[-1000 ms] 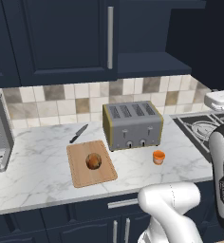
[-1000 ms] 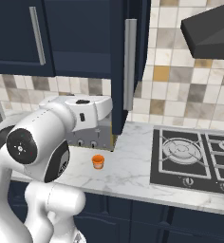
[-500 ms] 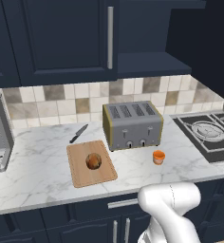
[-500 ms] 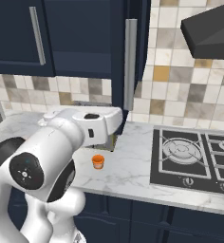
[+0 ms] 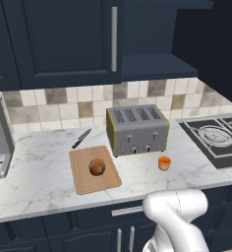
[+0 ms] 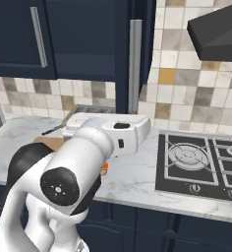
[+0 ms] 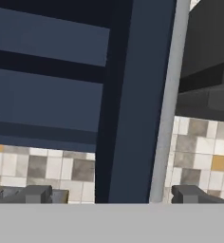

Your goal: Pick the bread, place it on the cutting board, pick the jam, place it on the counter, and close the cabinet.

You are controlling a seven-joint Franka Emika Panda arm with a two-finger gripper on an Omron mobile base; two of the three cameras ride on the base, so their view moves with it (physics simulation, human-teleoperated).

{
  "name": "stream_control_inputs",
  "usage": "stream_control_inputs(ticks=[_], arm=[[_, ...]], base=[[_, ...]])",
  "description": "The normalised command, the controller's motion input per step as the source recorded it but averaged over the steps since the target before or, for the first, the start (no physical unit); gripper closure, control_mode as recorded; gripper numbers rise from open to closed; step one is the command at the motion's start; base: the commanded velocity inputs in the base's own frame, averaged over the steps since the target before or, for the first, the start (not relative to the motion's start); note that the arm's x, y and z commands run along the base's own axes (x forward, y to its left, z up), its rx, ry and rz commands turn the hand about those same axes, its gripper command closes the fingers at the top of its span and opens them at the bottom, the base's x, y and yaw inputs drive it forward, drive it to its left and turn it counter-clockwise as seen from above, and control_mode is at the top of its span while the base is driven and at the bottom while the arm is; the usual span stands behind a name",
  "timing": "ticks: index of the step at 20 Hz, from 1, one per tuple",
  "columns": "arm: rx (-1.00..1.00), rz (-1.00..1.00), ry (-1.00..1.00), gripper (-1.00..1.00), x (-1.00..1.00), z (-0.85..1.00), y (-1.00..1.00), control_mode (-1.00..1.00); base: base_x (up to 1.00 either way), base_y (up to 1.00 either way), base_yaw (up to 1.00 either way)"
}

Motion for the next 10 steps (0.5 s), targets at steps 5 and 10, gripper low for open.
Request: stream_control_inputs(ticks=[5, 10], arm=[[0.00, 0.03, 0.00, -1.00, 0.00, 0.00, -0.41, -1.00], [0.01, 0.04, 0.00, -1.00, 0.00, 0.00, -0.21, -1.00]], base=[[0.00, 0.00, 0.00], [0.00, 0.00, 0.00]])
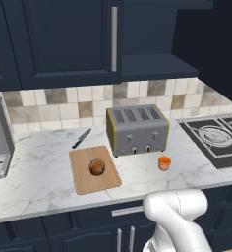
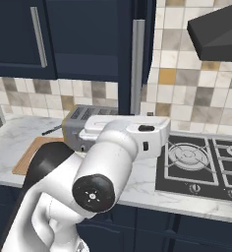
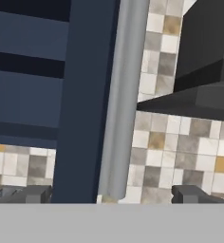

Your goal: Pick the bread, place it on the cutting board, pick the jam, place it on the counter, and close the cabinet.

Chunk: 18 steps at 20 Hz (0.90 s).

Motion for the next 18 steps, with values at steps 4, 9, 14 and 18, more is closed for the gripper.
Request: stream_control_inputs(ticks=[4, 9, 14, 18], arm=[[0.01, 0.10, 0.00, -1.00, 0.00, 0.00, -0.15, -1.00], [0.02, 0.15, 0.00, -1.00, 0.01, 0.00, -0.10, -1.00], [0.03, 0.20, 0.00, -1.00, 0.09, 0.00, -0.01, -1.00], [0.01, 0.19, 0.00, -1.00, 0.15, 0.00, 0.00, -1.00]], base=[[0.00, 0.00, 0.00], [0.00, 0.00, 0.00], [0.00, 0.00, 0.00], [0.00, 0.00, 0.00]])
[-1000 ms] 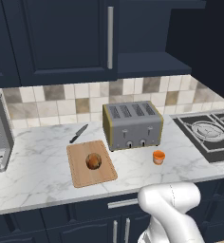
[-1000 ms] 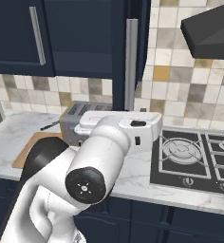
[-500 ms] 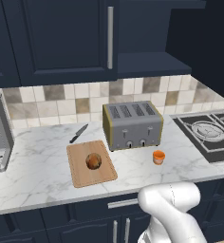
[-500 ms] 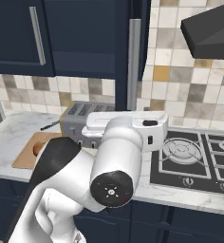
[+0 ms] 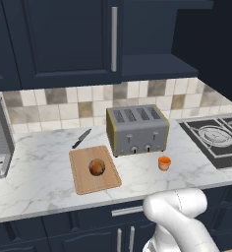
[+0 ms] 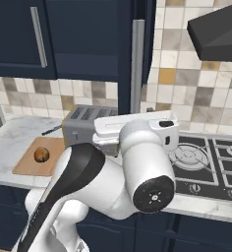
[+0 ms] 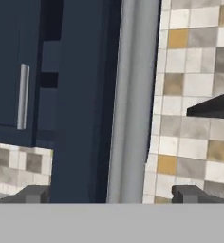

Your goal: Pick the bread, place it on the cutting board, pick the jam, place it on the counter, and close the cabinet.

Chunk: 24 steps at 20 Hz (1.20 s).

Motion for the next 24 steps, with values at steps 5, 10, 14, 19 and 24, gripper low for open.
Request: stream_control_inputs(ticks=[5, 10, 14, 19, 24], arm=[[0.01, 0.17, 0.00, -1.00, 0.24, 0.00, 0.00, -1.00], [0.01, 0.17, 0.00, -1.00, 0.29, -0.02, 0.00, -1.00], [0.00, 0.17, 0.00, -1.00, 0.27, -0.05, 0.00, -1.00], [0.00, 0.16, 0.00, -1.00, 0.24, -0.07, 0.00, -1.00], [0.00, 0.12, 0.00, -1.00, 0.20, -0.14, 0.17, -1.00]], base=[[0.00, 0.00, 0.00], [0.00, 0.00, 0.00], [0.00, 0.00, 0.00], [0.00, 0.00, 0.00], [0.00, 0.00, 0.00]])
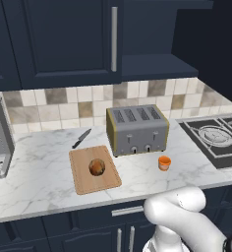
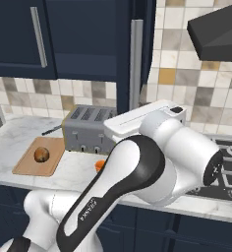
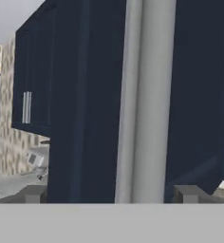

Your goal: Pick the bread, place it on the cutting board, pick the jam, place it on the counter, and close the cabinet.

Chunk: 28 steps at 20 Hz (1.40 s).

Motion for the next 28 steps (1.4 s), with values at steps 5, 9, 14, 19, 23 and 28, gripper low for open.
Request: stream_control_inputs(ticks=[5, 9, 14, 19, 23, 28], arm=[[0.06, 0.04, 0.00, -1.00, 0.19, -0.12, 0.41, -1.00], [0.07, 0.00, 0.00, -1.00, 0.22, -0.15, 0.46, -1.00], [0.06, 0.00, -0.01, -1.00, 0.23, -0.16, 0.45, -1.00], [0.03, 0.00, -0.07, -1.00, 0.30, -0.12, 0.48, -1.00], [0.02, 0.01, -0.08, -1.00, 0.39, -0.11, 0.51, -1.00], [0.01, 0.04, -0.10, -1.00, 0.47, -0.12, 0.51, -1.00]], base=[[0.00, 0.00, 0.00], [0.00, 0.00, 0.00], [0.00, 0.00, 0.00], [0.00, 0.00, 0.00], [0.00, 0.00, 0.00], [0.00, 0.00, 0.00]])
